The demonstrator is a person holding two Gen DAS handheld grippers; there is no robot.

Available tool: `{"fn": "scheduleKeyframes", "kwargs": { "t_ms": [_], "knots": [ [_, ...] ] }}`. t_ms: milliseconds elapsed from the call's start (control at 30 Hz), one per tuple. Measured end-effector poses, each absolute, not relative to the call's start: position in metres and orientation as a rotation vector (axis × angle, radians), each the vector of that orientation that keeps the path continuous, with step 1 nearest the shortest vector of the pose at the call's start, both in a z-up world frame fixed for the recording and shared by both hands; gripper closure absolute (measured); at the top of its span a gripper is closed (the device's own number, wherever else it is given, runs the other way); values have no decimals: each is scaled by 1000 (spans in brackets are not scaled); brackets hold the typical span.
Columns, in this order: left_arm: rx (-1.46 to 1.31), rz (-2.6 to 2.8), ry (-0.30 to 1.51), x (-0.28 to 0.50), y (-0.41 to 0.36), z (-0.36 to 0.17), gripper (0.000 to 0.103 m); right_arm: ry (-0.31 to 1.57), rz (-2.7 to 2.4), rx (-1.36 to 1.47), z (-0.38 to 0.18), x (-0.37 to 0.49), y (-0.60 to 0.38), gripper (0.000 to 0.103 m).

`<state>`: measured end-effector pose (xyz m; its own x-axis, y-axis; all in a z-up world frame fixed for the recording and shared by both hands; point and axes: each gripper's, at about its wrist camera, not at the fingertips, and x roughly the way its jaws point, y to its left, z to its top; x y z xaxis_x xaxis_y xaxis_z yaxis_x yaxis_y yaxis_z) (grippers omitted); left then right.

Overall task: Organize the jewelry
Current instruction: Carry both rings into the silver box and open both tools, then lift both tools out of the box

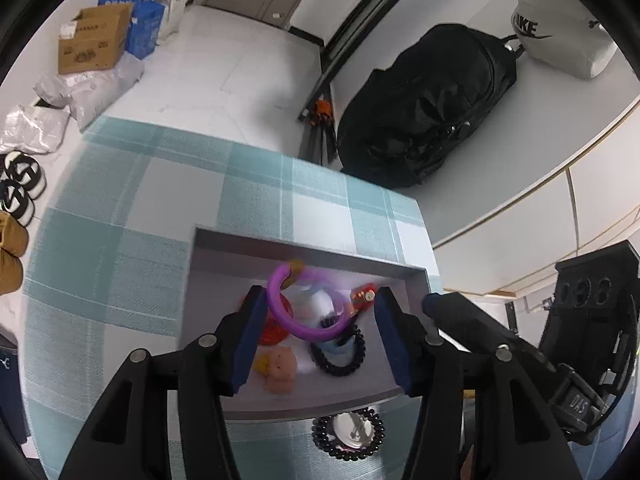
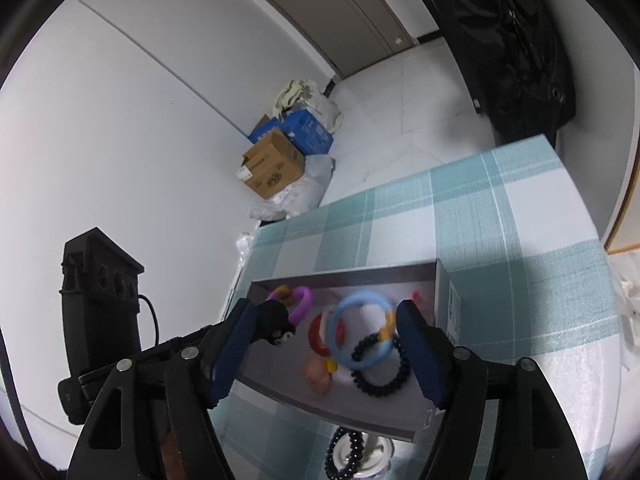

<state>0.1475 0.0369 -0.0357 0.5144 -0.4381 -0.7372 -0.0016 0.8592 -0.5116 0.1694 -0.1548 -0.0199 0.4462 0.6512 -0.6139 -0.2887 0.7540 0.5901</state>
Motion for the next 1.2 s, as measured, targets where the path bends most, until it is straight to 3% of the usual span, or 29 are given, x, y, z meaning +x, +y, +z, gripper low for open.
{"fn": "scheduleKeyframes", "kwargs": {
  "t_ms": [67, 133, 1200],
  "knots": [
    [-491, -269, 999, 146, 39, -34, 40, 924, 598, 435, -17, 168, -157, 29],
    [-484, -254, 991, 145, 40, -32, 38, 920, 590, 436, -16, 167, -158, 26],
    [-249, -207, 930, 81, 16, -17, 37, 877, 515, 240, -10, 108, -162, 14]
  ]
}}
